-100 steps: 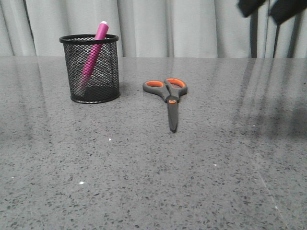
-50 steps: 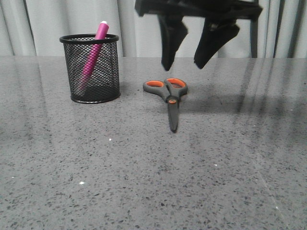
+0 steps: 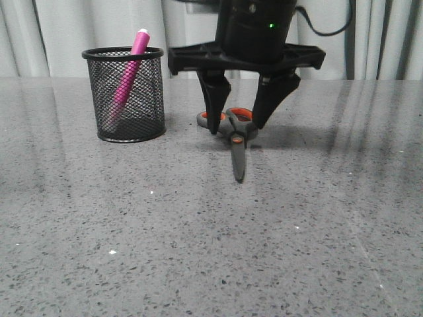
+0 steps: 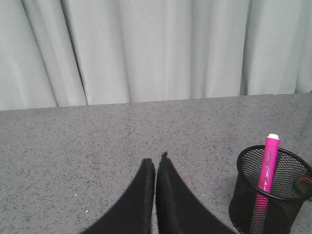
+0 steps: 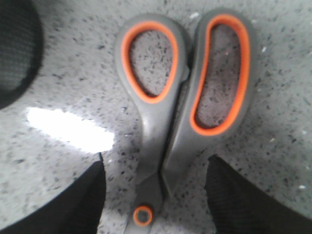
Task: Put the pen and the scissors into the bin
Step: 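Lower the right gripper onto the scissors handles and grasp them, then lift the scissors with the right gripper and carry them over the cup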
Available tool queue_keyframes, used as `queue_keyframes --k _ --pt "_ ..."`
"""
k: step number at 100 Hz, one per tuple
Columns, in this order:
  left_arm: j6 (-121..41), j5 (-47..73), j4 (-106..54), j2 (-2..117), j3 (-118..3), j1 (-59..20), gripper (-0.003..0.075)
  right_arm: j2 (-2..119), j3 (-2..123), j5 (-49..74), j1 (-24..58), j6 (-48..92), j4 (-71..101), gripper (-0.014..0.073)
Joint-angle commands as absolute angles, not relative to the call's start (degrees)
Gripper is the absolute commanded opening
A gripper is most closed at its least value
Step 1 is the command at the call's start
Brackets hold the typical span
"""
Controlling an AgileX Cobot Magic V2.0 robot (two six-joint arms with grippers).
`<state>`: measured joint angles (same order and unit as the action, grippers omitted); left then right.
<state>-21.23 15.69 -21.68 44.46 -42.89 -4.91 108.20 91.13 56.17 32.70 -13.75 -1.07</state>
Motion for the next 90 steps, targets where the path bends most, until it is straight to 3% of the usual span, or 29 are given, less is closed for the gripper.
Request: queue_keyframes --k 1,38,43,60,67,90 --pt "-21.1 11.2 -22.6 44.2 -44.4 -4.9 -0.0021 106.1 93.4 55.3 32.6 -14.3 -2.7 0.0404" --pt "-21.1 11.1 -23.4 44.2 -44.4 -4.9 -0.0021 108.4 94.7 54.9 32.6 -14.3 -3.9 0.0385" --pt "-21.1 11.1 -23.4 44.2 -44.4 -4.9 -0.0021 108.5 94.7 55.1 32.6 -14.3 -3.9 0.0334" --pt "-21.1 11.1 -23.4 44.2 -44.4 -4.9 -0.0021 108.5 94.7 55.7 32.6 -14.0 -4.0 0.002" --pt "-21.1 11.0 -23.4 44.2 -44.4 -4.9 -0.0021 108.5 94.7 56.2 32.6 -13.6 -4.3 -0.0065" --pt "-21.1 10.6 -23.4 44.2 -44.4 -4.9 -0.0021 103.6 94.7 54.1 32.6 -13.6 -7.4 -0.0076"
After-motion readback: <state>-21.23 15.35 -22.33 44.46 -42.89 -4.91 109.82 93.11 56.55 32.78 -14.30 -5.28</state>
